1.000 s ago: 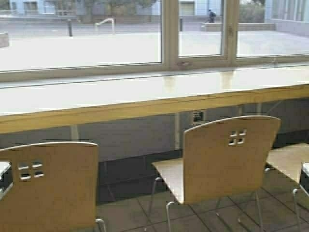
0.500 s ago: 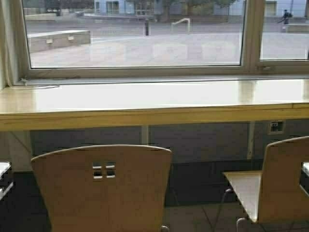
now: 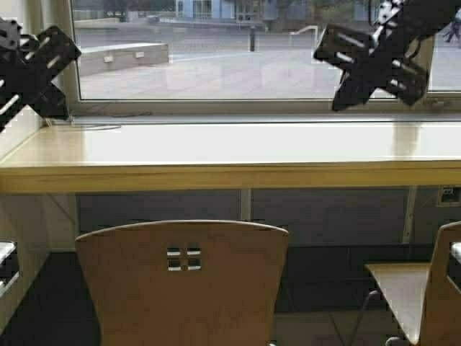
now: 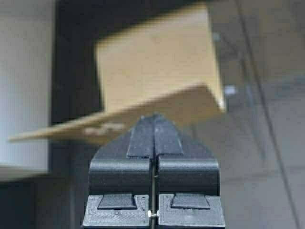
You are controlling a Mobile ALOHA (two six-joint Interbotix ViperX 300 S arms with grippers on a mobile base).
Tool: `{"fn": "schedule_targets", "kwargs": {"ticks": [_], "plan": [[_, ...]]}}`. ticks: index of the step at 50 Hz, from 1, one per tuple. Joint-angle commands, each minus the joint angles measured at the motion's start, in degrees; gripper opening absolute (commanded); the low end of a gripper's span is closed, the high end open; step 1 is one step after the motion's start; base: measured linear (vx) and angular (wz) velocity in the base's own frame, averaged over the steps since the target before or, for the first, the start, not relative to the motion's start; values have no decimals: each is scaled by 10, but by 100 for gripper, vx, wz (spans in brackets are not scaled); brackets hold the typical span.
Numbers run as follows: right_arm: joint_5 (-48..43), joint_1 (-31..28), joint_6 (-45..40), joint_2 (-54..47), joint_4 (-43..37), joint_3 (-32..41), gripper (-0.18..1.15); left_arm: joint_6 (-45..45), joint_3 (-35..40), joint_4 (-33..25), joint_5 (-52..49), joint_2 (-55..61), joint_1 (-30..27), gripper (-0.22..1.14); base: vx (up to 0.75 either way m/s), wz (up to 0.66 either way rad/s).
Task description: Push the chairs under the table
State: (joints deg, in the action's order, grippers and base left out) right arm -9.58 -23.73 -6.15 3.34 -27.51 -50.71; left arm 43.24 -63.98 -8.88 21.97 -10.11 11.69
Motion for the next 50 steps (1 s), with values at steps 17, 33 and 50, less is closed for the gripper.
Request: {"fn": "schedule_targets", "kwargs": {"ticks": [17, 33, 50], "plan": [[24, -25, -1, -194, -169, 127, 17, 181, 100, -37, 38, 229, 66, 7, 2, 4], [91, -25, -1, -235, -319, 120, 79, 212, 146, -49, 31, 272, 108, 78, 7, 15], [100, -22, -3, -281, -504, 127, 90, 265, 190, -76, -18, 331, 128, 99, 6, 6]]}}
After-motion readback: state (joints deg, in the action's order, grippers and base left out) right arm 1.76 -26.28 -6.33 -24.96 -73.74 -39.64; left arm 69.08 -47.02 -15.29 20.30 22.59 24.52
